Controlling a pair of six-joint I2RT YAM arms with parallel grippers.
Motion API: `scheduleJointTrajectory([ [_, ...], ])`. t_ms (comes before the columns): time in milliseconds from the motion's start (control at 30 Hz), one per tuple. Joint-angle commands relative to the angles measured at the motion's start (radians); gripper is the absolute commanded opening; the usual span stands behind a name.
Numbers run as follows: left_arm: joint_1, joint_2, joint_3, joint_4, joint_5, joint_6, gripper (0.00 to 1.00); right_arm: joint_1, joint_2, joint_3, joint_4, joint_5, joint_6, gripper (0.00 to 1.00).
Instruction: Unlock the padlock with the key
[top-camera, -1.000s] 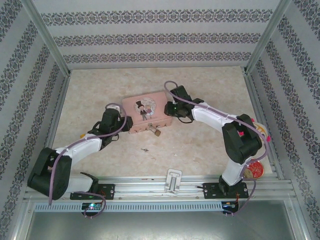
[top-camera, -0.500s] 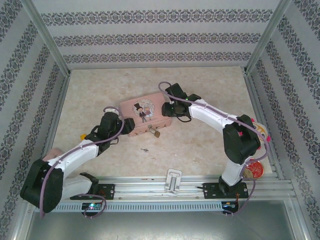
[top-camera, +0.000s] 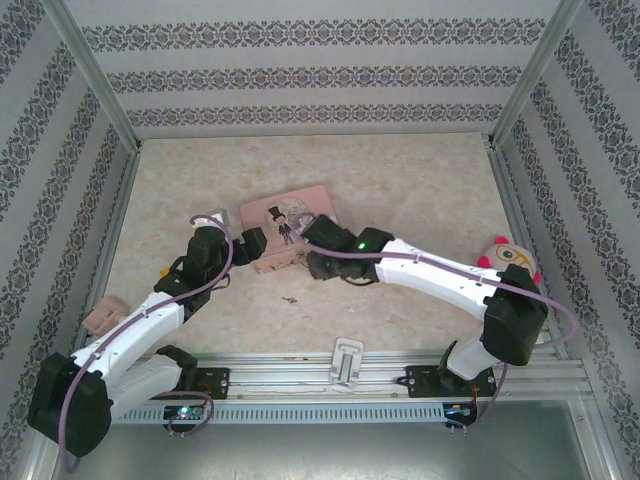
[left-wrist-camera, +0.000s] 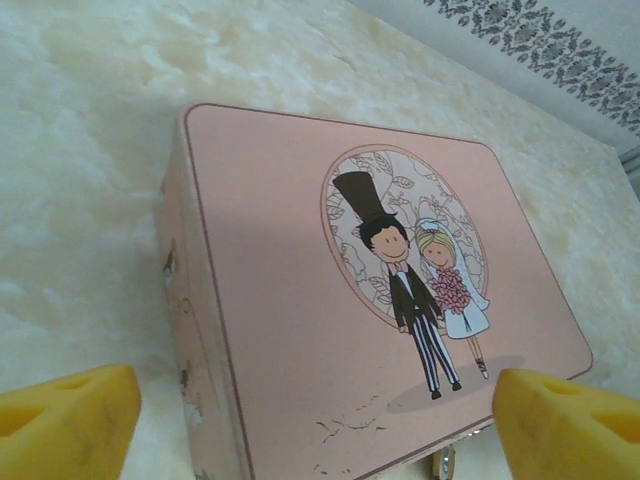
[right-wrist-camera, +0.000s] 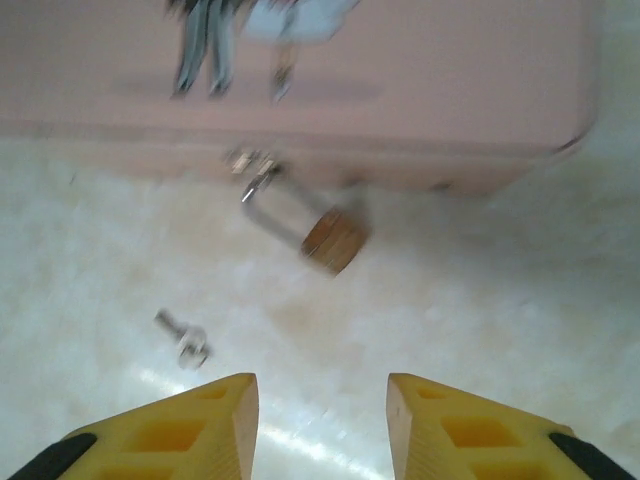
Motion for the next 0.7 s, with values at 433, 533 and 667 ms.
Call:
scheduleJointTrajectory([
  [433, 0.004, -0.067, -0.003, -0.259, -0.18, -0.079, 0.99, 0.129, 0.344, 0.16, -0.044, -0.161, -0.003, 0.31],
  [533, 0.009, -0.081, -0.015, -0.262, -0.191, -0.086, 0.99, 0.122, 0.387, 0.197, -0.06, -0.16, -0.033, 0.31],
  [667, 0.012, -0.098, -0.029, -0.269, -0.194, -0.091, 0.99, 0.105, 0.422, 0.225, -0.061, -0.159, -0.058, 0.31],
])
